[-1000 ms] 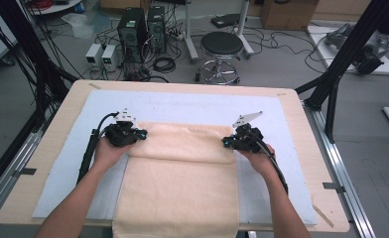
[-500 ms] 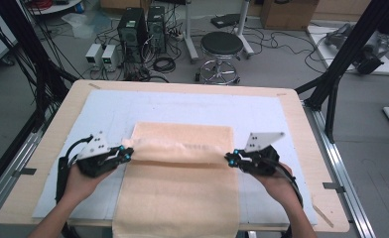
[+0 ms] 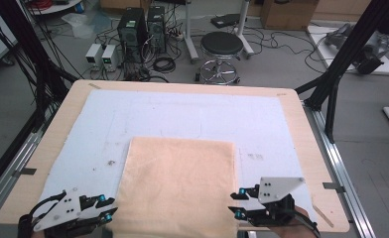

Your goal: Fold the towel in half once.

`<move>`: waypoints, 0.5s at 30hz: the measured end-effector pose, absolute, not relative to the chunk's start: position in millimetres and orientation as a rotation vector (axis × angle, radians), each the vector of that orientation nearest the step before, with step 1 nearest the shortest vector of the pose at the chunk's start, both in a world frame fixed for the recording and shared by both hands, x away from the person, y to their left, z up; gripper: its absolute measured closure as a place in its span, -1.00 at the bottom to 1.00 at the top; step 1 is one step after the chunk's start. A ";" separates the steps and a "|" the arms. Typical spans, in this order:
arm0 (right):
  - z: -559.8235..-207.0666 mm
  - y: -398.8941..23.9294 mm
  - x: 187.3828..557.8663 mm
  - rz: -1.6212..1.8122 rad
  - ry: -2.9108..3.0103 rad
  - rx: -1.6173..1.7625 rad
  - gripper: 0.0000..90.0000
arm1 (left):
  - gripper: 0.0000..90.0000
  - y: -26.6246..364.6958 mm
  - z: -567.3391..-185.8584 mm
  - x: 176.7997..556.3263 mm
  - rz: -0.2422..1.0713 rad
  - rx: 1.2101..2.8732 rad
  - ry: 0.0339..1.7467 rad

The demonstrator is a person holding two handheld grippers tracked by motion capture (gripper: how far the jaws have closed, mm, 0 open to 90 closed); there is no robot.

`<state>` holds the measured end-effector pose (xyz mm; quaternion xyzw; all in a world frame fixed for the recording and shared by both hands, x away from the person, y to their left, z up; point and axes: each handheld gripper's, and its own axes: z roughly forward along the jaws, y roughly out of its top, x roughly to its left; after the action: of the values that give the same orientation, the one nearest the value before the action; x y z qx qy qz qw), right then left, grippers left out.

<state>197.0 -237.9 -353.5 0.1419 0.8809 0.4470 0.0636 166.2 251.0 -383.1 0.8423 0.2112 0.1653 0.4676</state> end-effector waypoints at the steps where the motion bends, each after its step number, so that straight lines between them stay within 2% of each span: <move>1: -356.2 -238.0 204.5 1.339 2.659 0.453 0.38 | 0.47 250.4 -385.0 173.1 0.409 2.064 0.529; 3: -361.7 -236.9 221.1 1.305 2.636 0.506 0.32 | 0.39 247.9 -387.9 188.9 0.419 2.066 0.546; 15: -387.0 -233.1 324.4 1.157 2.543 0.715 0.02 | 0.18 231.8 -399.2 297.7 0.439 2.055 0.703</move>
<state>324.4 -233.1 -387.0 0.2458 0.8745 0.3979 0.1286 297.7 231.8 -399.2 0.8298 0.2838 0.1774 0.4465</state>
